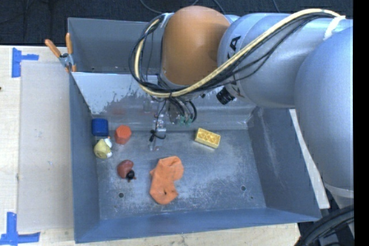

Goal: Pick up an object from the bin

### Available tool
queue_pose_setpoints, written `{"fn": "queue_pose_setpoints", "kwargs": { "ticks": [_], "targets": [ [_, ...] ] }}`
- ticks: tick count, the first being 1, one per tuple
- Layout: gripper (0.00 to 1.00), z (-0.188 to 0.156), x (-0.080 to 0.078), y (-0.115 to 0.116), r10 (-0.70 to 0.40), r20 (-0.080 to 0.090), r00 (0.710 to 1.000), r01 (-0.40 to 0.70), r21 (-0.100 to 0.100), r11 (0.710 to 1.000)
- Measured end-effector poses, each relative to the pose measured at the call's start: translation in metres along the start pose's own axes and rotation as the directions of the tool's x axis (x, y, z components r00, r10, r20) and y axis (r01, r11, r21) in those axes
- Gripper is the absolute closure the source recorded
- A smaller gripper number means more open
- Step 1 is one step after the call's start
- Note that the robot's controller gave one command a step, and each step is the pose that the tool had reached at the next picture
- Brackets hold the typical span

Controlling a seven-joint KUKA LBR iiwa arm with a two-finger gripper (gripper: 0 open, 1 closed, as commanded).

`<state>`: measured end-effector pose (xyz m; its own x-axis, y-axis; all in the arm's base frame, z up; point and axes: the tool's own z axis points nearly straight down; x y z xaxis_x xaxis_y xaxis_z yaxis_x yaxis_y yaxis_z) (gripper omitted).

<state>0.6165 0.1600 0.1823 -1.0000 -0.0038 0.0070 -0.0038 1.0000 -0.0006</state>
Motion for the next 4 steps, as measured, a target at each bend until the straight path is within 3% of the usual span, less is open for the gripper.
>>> {"fn": "queue_pose_setpoints", "kwargs": {
  "ticks": [1,2,3,4],
  "targets": [
    [0.00,-0.005,-0.001,-0.001,0.002,0.006,1.000,-0.002,-0.001,1.000],
    [0.00,0.025,0.012,-0.018,-0.063,0.008,0.998,0.063,-0.002,0.998],
    [0.00,0.044,0.044,-0.056,-0.076,-0.002,0.997,0.076,0.000,0.997],
    [0.00,0.060,0.054,-0.069,-0.085,0.006,0.996,0.085,0.001,0.996]
  ]
}}
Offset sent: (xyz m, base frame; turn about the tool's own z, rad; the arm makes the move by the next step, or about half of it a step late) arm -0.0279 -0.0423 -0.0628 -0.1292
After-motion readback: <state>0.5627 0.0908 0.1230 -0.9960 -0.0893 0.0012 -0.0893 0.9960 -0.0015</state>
